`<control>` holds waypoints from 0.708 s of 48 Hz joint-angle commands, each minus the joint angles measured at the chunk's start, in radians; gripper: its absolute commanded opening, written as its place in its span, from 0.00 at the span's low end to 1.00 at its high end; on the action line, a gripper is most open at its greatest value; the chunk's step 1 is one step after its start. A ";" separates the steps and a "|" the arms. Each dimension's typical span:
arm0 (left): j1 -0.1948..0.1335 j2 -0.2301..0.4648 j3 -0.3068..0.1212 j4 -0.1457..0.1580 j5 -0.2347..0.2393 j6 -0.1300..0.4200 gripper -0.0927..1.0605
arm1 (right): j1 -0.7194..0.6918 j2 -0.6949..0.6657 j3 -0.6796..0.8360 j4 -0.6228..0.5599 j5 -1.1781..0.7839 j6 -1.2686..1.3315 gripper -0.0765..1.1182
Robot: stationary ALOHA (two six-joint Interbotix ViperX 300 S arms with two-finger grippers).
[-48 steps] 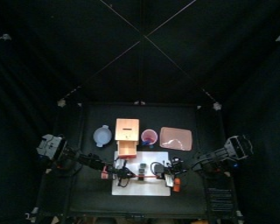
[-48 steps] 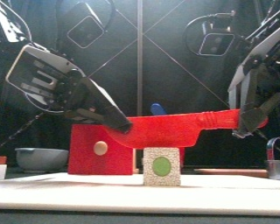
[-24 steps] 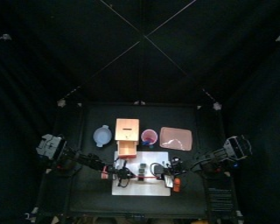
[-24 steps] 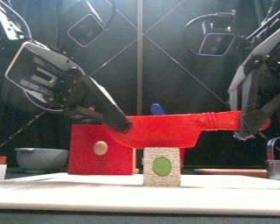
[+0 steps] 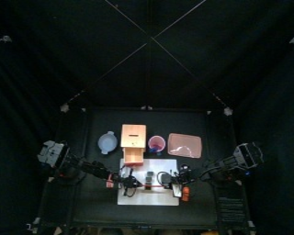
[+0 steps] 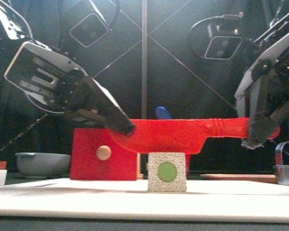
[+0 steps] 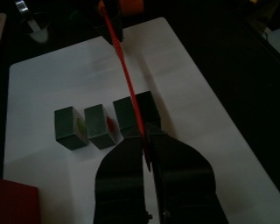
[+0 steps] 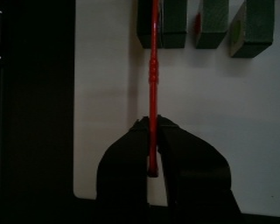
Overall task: Place sushi on board then cut the sushi with the knife then place the pieces on the plate
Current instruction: Cut the sushi into 4 pieces
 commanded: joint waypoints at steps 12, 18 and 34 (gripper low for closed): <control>-0.008 -0.015 0.009 0.009 0.008 0.012 0.34 | 0.002 -0.032 0.005 -0.017 0.015 -0.003 0.39; -0.008 0.003 0.005 0.008 0.009 0.012 0.34 | 0.000 -0.021 0.005 -0.015 0.012 -0.003 0.39; -0.012 0.095 -0.005 -0.008 0.012 0.009 0.34 | 0.009 0.063 0.002 -0.008 -0.018 -0.003 0.39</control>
